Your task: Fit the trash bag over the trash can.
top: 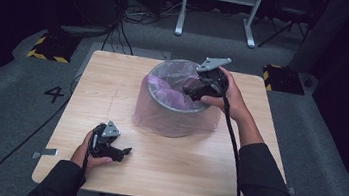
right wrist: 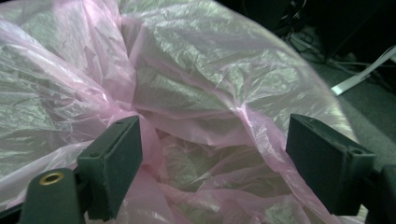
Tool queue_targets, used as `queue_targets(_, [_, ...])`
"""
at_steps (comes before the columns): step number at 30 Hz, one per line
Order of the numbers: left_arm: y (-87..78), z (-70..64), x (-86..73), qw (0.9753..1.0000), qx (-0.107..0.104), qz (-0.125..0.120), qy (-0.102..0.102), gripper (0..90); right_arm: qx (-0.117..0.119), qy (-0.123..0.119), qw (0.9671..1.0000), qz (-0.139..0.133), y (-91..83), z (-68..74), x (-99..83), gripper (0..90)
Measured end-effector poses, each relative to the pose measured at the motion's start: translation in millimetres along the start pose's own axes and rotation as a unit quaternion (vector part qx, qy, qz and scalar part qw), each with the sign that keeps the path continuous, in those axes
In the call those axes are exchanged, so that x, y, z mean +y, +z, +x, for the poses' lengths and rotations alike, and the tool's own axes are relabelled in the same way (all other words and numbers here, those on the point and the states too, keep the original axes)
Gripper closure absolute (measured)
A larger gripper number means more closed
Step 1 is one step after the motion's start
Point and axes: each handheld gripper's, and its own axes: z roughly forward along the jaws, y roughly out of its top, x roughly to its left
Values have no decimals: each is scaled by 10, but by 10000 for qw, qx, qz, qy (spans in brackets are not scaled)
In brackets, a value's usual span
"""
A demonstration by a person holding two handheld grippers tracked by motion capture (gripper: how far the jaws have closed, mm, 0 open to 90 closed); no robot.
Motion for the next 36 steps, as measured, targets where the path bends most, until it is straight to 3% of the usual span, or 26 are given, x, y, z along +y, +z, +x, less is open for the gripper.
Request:
queue_targets(8, [-3,0,1,10000,15,8,32,142,200,-114,9991,349,61,0,62,190])
queue_targets(12, [-3,-2,0,10000,9,7,12,142,391,-200,9967,681,127,-15,84,190])
queue_targets(19, [-2,-1,0,10000,5,7,9,142,476,-365,9928,1035,207,-21,95,191])
queue_targets(24, [-2,-2,0,10000,6,6,8,142,484,-428,9870,1471,265,-6,105,190])
queue_targets(31, [-1,-1,0,10000,1,2,8,142,567,-451,9803,1837,330,-19,91,191])
queue_targets(33, [-1,-1,0,10000,-1,3,8,142,562,-544,9766,2005,347,-20,95,191])
queue_targets(35, [-2,-1,0,10000,3,8,10,142,574,-575,9749,2072,355,-18,98,191])
queue_targets(36, [-3,-1,0,10000,3,9,12,142,527,-608,9718,2215,377,-7,107,191])
